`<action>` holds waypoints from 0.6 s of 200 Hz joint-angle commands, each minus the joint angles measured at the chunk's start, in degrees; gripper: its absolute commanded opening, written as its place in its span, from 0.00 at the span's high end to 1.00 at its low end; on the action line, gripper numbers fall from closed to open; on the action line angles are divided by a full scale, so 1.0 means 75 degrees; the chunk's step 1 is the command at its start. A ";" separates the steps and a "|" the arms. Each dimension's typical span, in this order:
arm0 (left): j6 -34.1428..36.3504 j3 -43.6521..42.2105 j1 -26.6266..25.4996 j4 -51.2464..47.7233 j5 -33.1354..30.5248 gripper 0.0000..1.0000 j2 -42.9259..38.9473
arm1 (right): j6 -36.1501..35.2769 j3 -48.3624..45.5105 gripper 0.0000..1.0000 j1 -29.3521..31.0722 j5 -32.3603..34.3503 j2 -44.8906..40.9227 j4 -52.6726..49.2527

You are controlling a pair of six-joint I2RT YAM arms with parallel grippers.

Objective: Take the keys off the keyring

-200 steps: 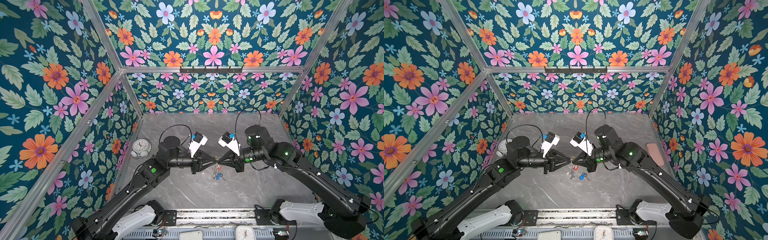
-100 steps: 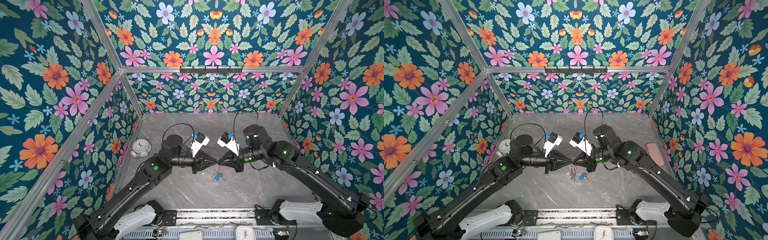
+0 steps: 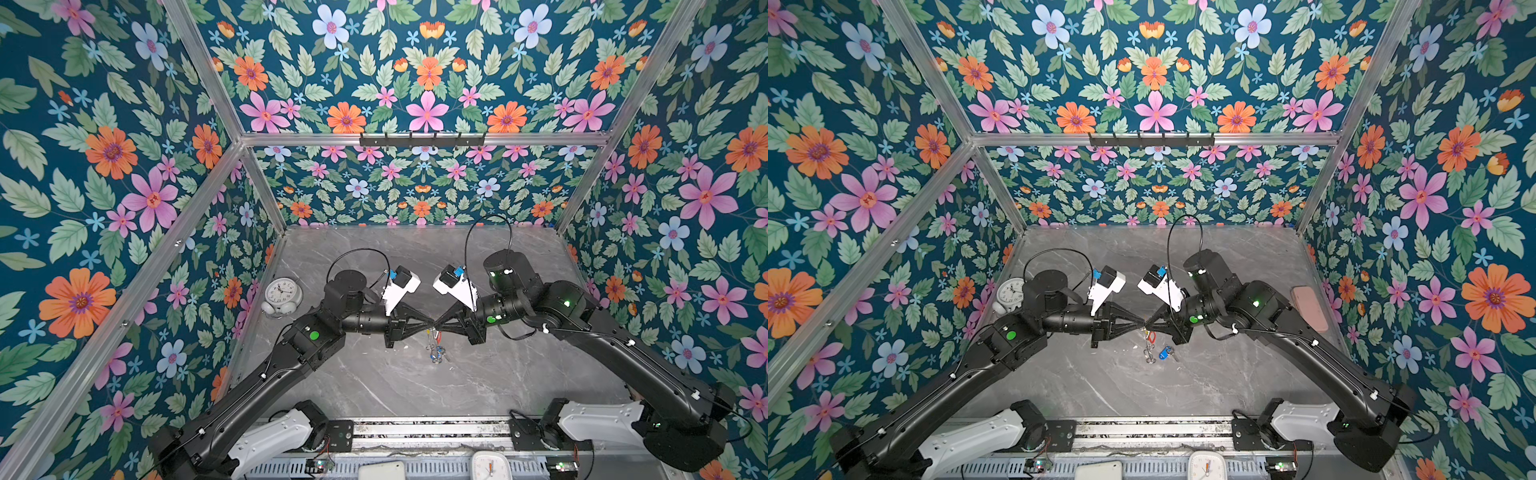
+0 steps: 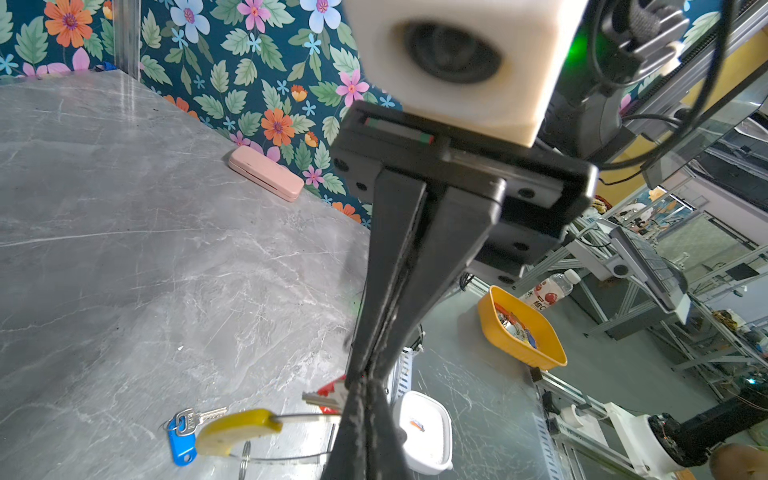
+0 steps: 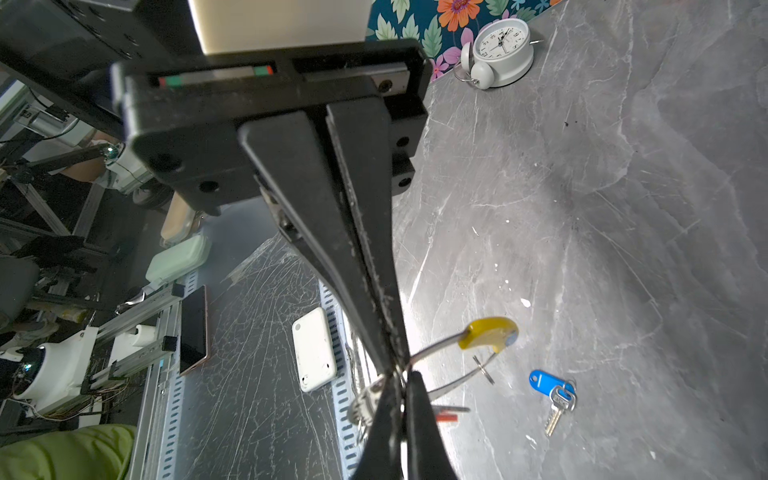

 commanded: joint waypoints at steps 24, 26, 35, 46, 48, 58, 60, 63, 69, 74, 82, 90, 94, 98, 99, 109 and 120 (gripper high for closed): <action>-0.0353 -0.0615 0.0000 0.1753 -0.0623 1.00 -0.0723 | 0.0446 -0.0619 0.65 0.0070 0.0602 -0.0666 0.1775; -0.0369 -0.0652 -0.0003 0.1838 -0.0636 1.00 -0.0746 | 0.0466 -0.0685 0.64 0.0070 0.0653 -0.0717 0.1897; -0.0422 -0.0811 0.0000 0.2101 -0.0791 1.00 -0.0905 | 0.0567 -0.1028 0.60 0.0119 0.0794 -0.1039 0.2467; -0.0511 -0.1000 -0.0001 0.2461 -0.0973 1.00 -0.1082 | 0.0745 -0.1501 0.58 0.0148 0.0900 -0.1420 0.3224; -0.0520 -0.1029 0.0000 0.2510 -0.0987 1.00 -0.1102 | 0.0789 -0.1603 0.58 0.0166 0.0924 -0.1477 0.3382; -0.0589 -0.1188 0.0000 0.2804 -0.1089 1.00 -0.1208 | 0.1002 -0.2063 0.57 0.0193 0.1020 -0.1772 0.4128; -0.0619 -0.1214 0.0000 0.2874 -0.1127 1.00 -0.1231 | 0.1041 -0.2156 0.57 0.0204 0.1033 -0.1820 0.4275; -0.0655 -0.1278 -0.0002 0.2979 -0.1166 1.00 -0.1276 | 0.1097 -0.2285 0.57 0.0210 0.1041 -0.1904 0.4467; -0.0729 -0.1406 -0.0006 0.3217 -0.1232 1.00 -0.1358 | 0.1187 -0.2518 0.56 0.0239 0.1054 -0.2026 0.4817; -0.0768 -0.1507 0.0000 0.3421 -0.1271 1.00 -0.1428 | 0.1241 -0.2675 0.56 0.0269 0.1064 -0.2109 0.5054; -0.0854 -0.1713 -0.0007 0.3786 -0.1435 1.00 -0.1574 | 0.1269 -0.2923 0.56 0.0342 0.1102 -0.2209 0.5390; -0.0928 -0.1936 0.0000 0.4182 -0.1610 1.00 -0.1729 | 0.1260 -0.3082 0.56 0.0461 0.1175 -0.2261 0.5628; -0.0972 -0.2047 0.0000 0.4418 -0.1692 1.00 -0.1808 | 0.1233 -0.3161 0.55 0.0518 0.1219 -0.2266 0.5710; -0.1035 -0.2176 0.0000 0.4671 -0.1748 1.00 -0.1860 | 0.1196 -0.3208 0.55 0.0575 0.1264 -0.2263 0.5777; -0.1051 -0.2213 0.0000 0.4733 -0.1762 1.00 -0.1879 | 0.1191 -0.3221 0.55 0.0590 0.1276 -0.2266 0.5791; -0.1183 -0.2452 0.0000 0.5248 -0.1890 1.00 -0.1995 | 0.1098 -0.3298 0.55 0.0709 0.1352 -0.2238 0.5912; -0.1260 -0.2582 -0.0009 0.5615 -0.1943 1.00 -0.2015 | 0.1099 -0.3362 0.54 0.0789 0.1371 -0.2190 0.6026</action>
